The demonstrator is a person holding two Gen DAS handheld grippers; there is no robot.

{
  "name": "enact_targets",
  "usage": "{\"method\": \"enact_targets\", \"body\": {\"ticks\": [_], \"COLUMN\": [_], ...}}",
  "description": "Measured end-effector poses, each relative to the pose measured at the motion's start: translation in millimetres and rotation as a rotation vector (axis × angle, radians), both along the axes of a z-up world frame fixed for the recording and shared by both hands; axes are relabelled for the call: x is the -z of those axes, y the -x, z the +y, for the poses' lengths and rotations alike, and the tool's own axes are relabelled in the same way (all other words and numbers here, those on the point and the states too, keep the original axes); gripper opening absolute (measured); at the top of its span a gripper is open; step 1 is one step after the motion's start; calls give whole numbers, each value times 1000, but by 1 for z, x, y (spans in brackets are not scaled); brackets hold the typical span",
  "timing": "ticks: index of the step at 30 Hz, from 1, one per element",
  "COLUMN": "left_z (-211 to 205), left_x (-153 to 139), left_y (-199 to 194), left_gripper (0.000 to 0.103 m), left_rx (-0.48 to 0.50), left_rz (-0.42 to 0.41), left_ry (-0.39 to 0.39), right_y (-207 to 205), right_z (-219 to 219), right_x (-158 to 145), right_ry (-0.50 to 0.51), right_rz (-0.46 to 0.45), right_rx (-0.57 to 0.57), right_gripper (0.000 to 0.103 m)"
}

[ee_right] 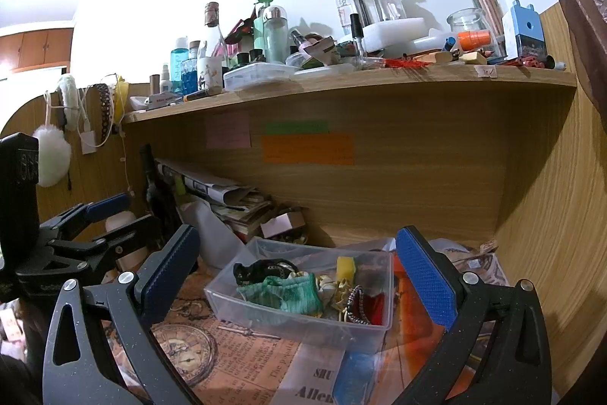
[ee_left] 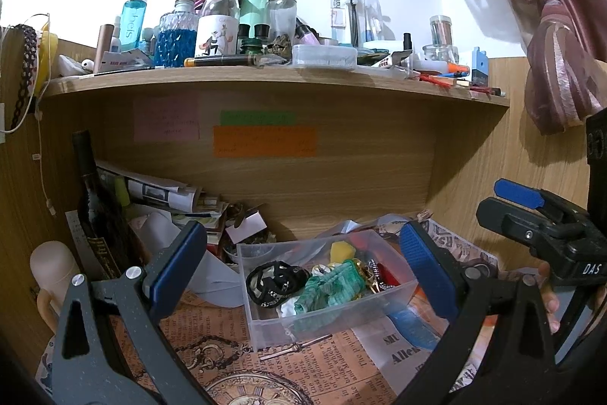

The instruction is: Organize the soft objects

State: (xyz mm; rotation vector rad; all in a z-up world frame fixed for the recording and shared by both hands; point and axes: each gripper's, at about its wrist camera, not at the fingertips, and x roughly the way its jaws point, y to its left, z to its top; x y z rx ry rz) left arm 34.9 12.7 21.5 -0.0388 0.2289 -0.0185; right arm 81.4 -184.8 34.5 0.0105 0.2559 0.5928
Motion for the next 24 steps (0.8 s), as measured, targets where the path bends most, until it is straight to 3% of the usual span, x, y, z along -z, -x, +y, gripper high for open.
{"method": "enact_targets", "body": {"ticks": [24], "left_z": [-2], "left_x": [4], "left_y": [-3], "left_gripper": [103], "left_rx": [0], "left_rz": [10], "left_ry": [-1], "right_y": [0], "right_z": [1], "right_x": [2], "right_ry": [-2], "right_rz": [4], "right_rx": [-2], "right_gripper": [103]}}
